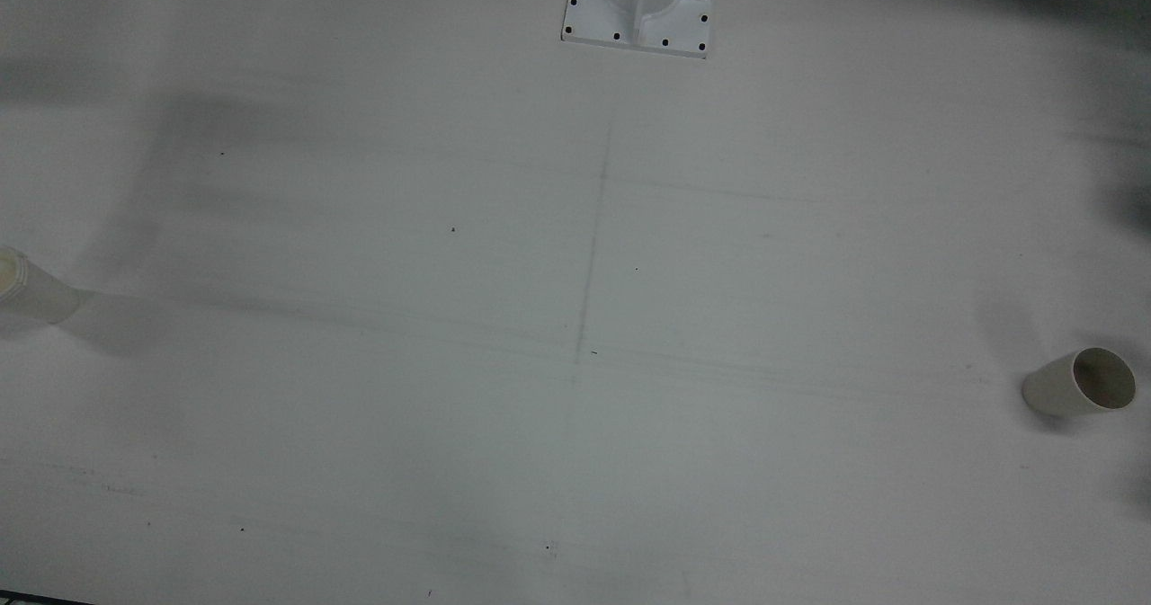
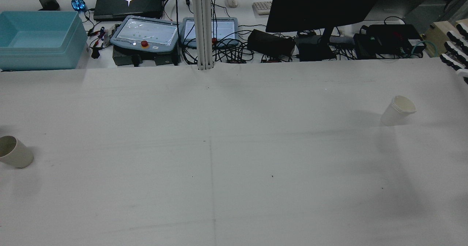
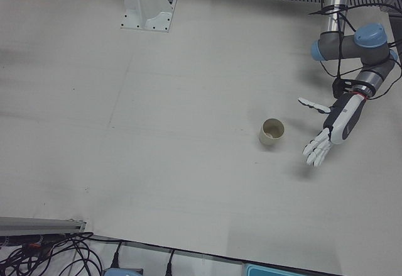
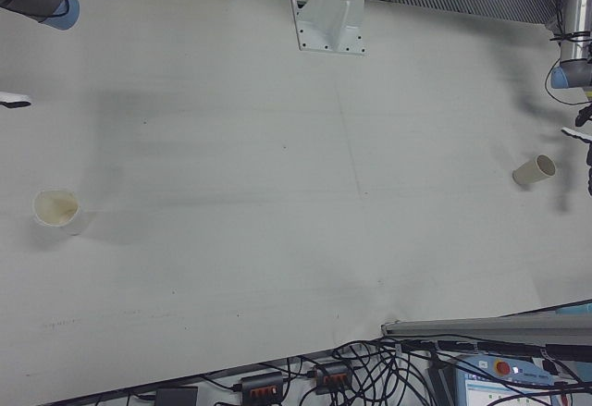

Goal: Pour water
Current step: 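Move the left hand down to the beige paper cup and close around it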

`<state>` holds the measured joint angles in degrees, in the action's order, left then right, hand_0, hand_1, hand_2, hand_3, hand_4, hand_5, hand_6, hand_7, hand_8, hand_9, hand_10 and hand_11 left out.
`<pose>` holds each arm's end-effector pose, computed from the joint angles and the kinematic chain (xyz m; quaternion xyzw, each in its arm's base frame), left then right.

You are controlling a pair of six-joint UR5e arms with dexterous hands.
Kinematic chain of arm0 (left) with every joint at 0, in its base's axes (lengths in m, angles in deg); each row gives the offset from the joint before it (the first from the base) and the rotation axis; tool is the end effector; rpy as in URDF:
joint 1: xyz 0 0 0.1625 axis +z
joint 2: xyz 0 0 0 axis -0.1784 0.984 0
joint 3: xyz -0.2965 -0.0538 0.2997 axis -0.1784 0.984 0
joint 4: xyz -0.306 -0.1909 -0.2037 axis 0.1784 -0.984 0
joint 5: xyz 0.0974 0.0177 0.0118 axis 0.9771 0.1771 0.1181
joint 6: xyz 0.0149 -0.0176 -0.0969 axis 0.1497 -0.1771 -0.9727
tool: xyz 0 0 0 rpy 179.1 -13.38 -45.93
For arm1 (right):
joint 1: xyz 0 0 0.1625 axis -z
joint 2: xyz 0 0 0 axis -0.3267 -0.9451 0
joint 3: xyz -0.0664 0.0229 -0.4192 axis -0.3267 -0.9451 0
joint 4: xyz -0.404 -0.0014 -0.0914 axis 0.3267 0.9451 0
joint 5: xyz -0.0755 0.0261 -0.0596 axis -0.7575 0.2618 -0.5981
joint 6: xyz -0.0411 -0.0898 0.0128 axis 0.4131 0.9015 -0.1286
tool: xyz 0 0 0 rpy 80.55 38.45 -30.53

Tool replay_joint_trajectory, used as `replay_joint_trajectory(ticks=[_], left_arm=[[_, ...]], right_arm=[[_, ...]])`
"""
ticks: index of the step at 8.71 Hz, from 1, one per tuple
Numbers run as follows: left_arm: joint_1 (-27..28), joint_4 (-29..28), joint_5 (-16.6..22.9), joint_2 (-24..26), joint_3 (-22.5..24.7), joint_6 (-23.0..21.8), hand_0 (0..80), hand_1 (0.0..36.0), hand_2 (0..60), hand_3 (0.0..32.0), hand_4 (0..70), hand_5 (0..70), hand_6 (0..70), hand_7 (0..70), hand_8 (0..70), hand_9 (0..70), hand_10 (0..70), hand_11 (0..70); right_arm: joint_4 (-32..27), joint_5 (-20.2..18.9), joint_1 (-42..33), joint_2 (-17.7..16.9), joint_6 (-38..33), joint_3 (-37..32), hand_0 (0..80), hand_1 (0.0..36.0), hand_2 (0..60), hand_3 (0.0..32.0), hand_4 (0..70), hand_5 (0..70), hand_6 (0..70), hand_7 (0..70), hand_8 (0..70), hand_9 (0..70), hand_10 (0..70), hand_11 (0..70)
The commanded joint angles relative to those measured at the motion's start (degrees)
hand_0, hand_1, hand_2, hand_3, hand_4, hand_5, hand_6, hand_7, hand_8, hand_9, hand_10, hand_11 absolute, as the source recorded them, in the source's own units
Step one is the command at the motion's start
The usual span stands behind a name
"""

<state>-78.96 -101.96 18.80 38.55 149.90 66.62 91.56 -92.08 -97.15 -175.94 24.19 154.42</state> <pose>0.0446 -0.4464 0.8105 0.0360 0.7846 -0.5285 0.3221 0.0460 -0.4875 0.7140 0.0262 -0.7851 0.6149 0.0698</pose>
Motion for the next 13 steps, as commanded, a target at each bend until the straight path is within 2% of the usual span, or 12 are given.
replay_joint_trajectory(ticks=[1,5,6,7,9,12,13], left_arm=[[7.14,-0.18,-6.66,0.28,-0.03,0.11,80.0,27.4,0.0,0.0,17.3,0.0,2.9,6.7,0.0,0.0,0.7,4.5],[9.35,2.01,-7.73,3.52,-0.30,0.19,79.5,24.0,0.0,0.0,18.3,0.0,3.5,7.2,0.0,0.0,0.0,3.0],[9.44,2.19,-8.69,3.79,-0.38,0.19,75.5,22.9,0.0,0.0,18.5,0.0,3.5,7.2,0.0,0.0,0.0,2.8],[10.23,2.10,-8.79,3.79,-0.47,0.11,66.6,20.4,0.0,0.0,19.1,0.0,3.4,7.1,0.0,0.0,0.0,2.3],[11.81,2.19,-9.92,4.05,-0.56,0.19,57.9,15.0,0.0,0.0,19.9,0.0,3.0,6.6,0.0,0.0,0.0,0.8],[12.87,2.36,-10.72,4.49,-0.56,0.11,56.9,13.9,0.0,0.0,20.3,0.0,3.1,6.8,0.0,0.0,0.0,0.7],[12.87,2.37,-10.72,4.50,-0.56,0.11,58.2,14.7,0.0,0.0,20.8,0.0,3.5,7.2,0.0,0.0,0.0,1.0]], right_arm=[[-0.01,0.05,0.03,0.00,-0.18,-0.13,55.7,22.9,7.1,18.6,0.0,6.1,0.6,6.9,0.0,0.0,0.0,0.0],[-0.01,-0.04,-0.06,0.00,-0.44,0.04,55.7,22.7,6.7,18.4,0.0,6.1,0.3,6.2,0.0,0.0,0.0,0.0],[-0.01,-0.04,-0.06,0.00,-0.44,0.04,55.5,22.7,6.5,18.8,0.0,6.1,0.3,6.5,0.0,0.0,0.0,0.0],[-0.01,-0.04,-0.14,0.00,-0.53,0.13,55.4,22.7,6.6,19.0,0.0,6.0,0.2,6.3,0.0,0.0,0.0,0.0],[-0.01,-0.04,-0.14,-0.09,-0.62,0.13,55.3,22.4,6.0,19.2,0.0,5.9,0.1,6.1,0.0,0.0,0.0,0.0],[-0.01,-0.04,-0.23,-1.05,-0.70,0.92,55.3,22.3,6.0,19.2,0.0,5.9,0.0,5.7,0.0,0.0,0.0,0.0],[-0.10,-0.12,-0.32,-1.14,-0.70,0.92,55.3,22.3,5.6,19.2,0.0,5.9,0.0,5.1,0.0,0.0,0.0,0.0]])
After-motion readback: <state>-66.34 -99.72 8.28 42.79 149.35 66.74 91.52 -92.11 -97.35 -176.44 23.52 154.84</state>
